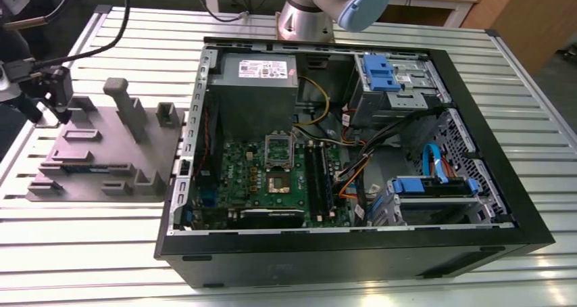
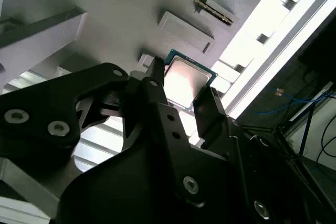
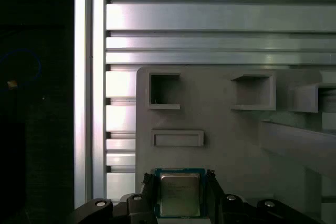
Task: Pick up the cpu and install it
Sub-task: 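Pick up the cpu and move it towards the insertion slot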
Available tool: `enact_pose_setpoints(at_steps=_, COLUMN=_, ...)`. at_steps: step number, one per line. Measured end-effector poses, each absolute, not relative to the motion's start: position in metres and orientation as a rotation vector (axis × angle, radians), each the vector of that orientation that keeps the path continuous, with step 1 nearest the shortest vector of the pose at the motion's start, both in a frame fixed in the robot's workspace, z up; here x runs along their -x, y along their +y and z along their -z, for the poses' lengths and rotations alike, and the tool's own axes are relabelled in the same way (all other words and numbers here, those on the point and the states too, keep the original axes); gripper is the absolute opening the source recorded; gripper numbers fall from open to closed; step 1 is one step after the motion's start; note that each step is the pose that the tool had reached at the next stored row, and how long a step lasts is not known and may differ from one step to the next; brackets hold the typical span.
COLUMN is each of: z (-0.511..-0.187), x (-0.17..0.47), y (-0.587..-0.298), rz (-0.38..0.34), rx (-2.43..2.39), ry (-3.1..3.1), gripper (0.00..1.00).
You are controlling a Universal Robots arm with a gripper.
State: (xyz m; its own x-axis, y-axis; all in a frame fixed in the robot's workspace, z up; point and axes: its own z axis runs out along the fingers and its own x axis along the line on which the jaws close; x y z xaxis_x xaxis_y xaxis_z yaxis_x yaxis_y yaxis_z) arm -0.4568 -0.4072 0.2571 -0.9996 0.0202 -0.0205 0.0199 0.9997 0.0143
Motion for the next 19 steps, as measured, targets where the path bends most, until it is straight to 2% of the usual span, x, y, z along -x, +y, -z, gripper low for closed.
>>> enact_pose_setpoints(at_steps=19, z=-0.2662, x=0.4567, y=-0.4073, rz=-0.022, rx=-0.031, ry=3.121, gripper=0.47)
